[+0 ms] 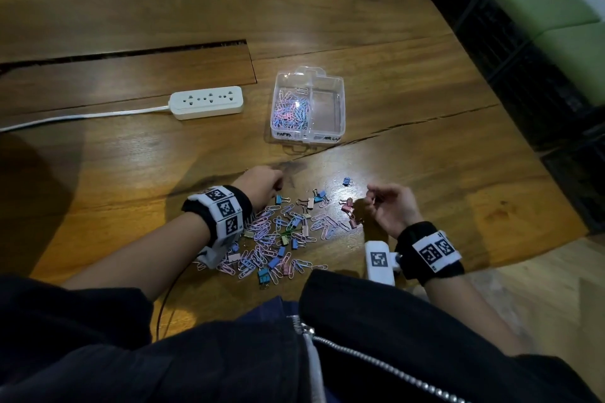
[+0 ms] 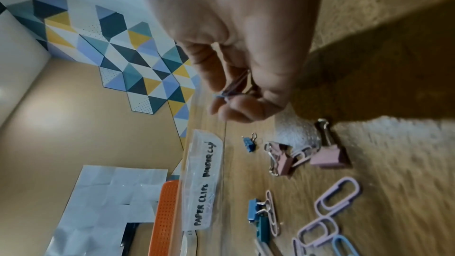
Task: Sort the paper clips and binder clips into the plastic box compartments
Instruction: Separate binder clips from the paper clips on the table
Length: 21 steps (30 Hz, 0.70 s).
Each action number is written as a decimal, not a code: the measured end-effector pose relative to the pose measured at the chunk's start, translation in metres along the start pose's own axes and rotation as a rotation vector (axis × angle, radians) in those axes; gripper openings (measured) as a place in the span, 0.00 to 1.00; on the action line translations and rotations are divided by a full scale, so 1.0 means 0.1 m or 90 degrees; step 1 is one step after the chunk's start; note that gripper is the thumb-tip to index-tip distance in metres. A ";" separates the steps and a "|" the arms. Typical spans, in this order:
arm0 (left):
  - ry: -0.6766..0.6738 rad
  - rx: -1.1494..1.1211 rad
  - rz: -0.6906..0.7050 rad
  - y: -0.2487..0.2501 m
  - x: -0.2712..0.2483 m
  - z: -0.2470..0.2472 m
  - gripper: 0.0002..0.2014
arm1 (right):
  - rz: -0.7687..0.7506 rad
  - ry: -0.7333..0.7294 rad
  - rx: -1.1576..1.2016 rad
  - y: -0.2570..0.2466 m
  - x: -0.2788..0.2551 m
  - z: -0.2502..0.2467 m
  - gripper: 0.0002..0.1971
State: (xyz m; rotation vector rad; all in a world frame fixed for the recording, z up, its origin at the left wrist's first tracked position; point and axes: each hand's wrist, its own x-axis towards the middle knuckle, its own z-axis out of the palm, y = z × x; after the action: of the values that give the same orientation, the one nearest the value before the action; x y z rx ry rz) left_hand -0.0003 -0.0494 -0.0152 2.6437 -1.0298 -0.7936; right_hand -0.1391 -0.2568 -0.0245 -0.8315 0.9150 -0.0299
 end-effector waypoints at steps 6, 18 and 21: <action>-0.012 -0.145 -0.039 -0.03 0.00 -0.04 0.07 | -0.059 0.036 -0.394 0.09 0.05 0.02 0.16; -0.038 -0.023 -0.032 -0.06 -0.15 0.02 0.10 | -0.170 0.103 -0.612 0.09 0.19 0.06 0.15; -0.044 0.020 -0.036 -0.05 -0.18 0.11 0.13 | -0.160 0.103 -0.736 0.15 0.11 0.00 0.14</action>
State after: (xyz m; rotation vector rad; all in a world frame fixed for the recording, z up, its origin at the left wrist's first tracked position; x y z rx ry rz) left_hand -0.0145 -0.0337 -0.0184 2.7004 -0.9955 -0.8935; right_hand -0.1368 -0.2507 -0.0421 -2.0376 0.9451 0.2401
